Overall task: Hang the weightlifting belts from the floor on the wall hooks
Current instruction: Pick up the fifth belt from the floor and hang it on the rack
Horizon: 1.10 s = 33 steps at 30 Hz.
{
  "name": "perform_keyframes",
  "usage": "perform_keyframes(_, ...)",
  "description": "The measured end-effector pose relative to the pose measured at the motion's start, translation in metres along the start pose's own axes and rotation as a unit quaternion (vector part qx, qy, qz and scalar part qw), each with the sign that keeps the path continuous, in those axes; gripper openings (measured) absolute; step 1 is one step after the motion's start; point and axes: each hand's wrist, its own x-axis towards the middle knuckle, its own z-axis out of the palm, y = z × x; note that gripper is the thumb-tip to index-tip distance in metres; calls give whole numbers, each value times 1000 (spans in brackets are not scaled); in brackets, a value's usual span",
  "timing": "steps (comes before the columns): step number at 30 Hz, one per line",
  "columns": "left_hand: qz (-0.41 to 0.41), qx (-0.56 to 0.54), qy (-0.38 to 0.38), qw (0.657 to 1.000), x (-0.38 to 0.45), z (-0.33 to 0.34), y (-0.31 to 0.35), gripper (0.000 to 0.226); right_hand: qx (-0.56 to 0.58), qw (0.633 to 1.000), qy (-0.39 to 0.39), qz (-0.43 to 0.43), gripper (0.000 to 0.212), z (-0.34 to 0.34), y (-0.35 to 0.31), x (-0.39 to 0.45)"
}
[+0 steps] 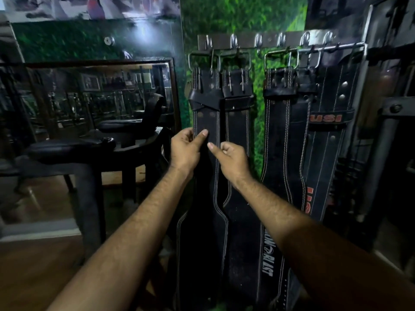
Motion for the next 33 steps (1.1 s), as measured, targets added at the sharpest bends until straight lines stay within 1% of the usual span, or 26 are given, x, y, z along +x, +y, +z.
perform_keyframes(2, -27, 12, -12, 999, -11, -8, -28, 54, -7, 999, -32, 22, 58, -5, 25, -21)
perform_keyframes(4, -51, 36, -22, 998, -24, -14, -56, 66, -30, 996, -61, 61, 56, -9, 49, -44)
perform_keyframes(5, -58, 42, -26, 997, -32, -16, -67, 65, -42, 992, -80, 85, 53, -12, 62, -58)
perform_keyframes(7, -76, 49, -36, 995, -50, -20, -86, 48, -73, 981, -133, 122, 41, -20, 94, -89)
perform_keyframes(8, -90, 55, -44, 993, -58, -24, -99, 41, -84, 973, -160, 145, 26, -24, 110, -109)
perform_keyframes(9, -105, 60, -52, 991, -63, -29, -114, 38, -81, 969, -170, 162, 10, -27, 127, -129)
perform_keyframes(10, -115, 71, -57, 989, -68, -36, -126, 40, -68, 965, -167, 189, 19, -30, 142, -146)
perform_keyframes(11, -123, 86, -61, 987, -71, -42, -140, 49, -57, 963, -157, 212, 30, -34, 154, -159)
perform_keyframes(12, -129, 104, -65, 984, -74, -47, -154, 58, -49, 960, -152, 230, 37, -37, 161, -168)
perform_keyframes(13, -135, 120, -69, 981, -76, -52, -168, 63, -49, 958, -150, 238, 40, -39, 168, -174)
perform_keyframes(14, -145, 125, -73, 979, -81, -54, -172, 61, -56, 958, -145, 242, 40, -40, 173, -176)
perform_keyframes(16, -168, 119, -83, 975, -92, -58, -174, 39, -62, 958, -136, 243, 36, -43, 179, -174)
perform_keyframes(17, -179, 101, -81, 975, -99, -58, -174, 27, -63, 960, -131, 238, 37, -45, 183, -173)
perform_keyframes(18, -188, 82, -76, 976, -103, -60, -178, 21, -67, 962, -128, 233, 41, -47, 186, -173)
perform_keyframes(22, -234, 32, -70, 969, -120, -61, -201, 23, -101, 956, -141, 239, 63, -52, 204, -183)
perform_keyframes(24, -275, 38, -81, 957, -140, -64, -217, 26, -106, 954, -148, 238, 72, -54, 216, -194)
perform_keyframes(27, -315, 91, -97, 940, -179, -70, -244, 36, -91, 948, -158, 259, 68, -52, 230, -205)
perform_keyframes(30, -334, 117, -92, 931, -199, -71, -270, 39, -95, 941, -156, 286, 52, -51, 250, -223)
perform_keyframes(33, -340, 114, -105, 928, -212, -74, -296, 41, -95, 935, -138, 313, 54, -47, 271, -244)
